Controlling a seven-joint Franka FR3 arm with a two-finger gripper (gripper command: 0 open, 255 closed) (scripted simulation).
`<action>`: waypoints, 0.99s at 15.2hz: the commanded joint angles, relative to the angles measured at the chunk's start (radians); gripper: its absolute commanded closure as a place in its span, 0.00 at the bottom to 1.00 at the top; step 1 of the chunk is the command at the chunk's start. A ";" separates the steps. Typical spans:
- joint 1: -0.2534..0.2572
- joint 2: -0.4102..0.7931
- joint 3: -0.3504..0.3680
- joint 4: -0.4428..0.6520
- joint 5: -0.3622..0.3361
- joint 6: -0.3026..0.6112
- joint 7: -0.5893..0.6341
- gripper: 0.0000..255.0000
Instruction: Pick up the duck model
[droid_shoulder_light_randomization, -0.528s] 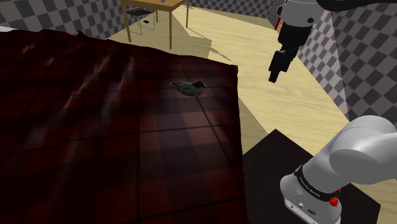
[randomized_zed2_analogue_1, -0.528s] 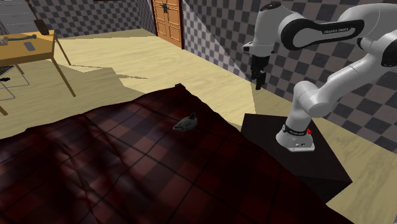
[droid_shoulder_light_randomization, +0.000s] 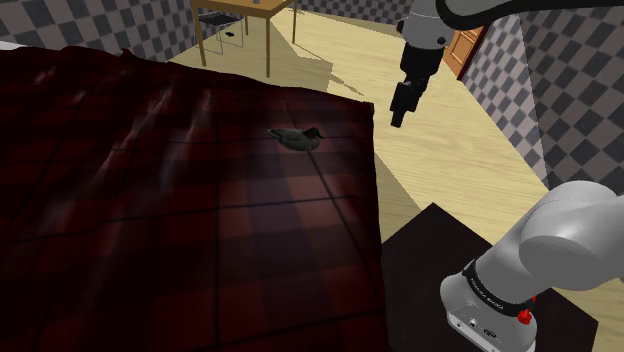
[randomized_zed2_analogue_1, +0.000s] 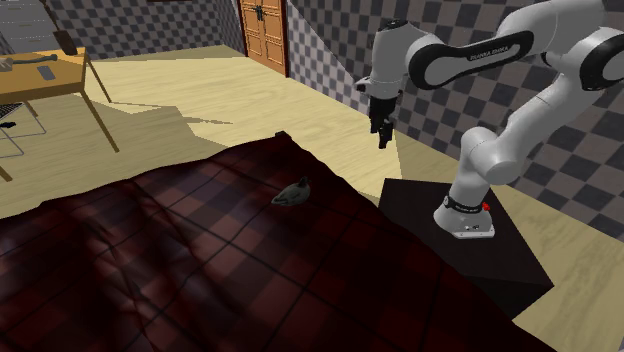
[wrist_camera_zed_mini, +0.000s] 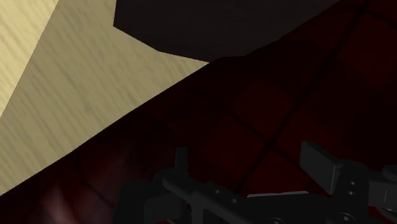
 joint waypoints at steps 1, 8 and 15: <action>0.006 0.075 -0.010 0.023 0.001 0.056 -0.035 0.00; 0.033 0.342 -0.022 0.168 0.024 0.188 -0.145 0.00; 0.054 0.607 -0.012 0.370 0.056 0.257 -0.251 0.00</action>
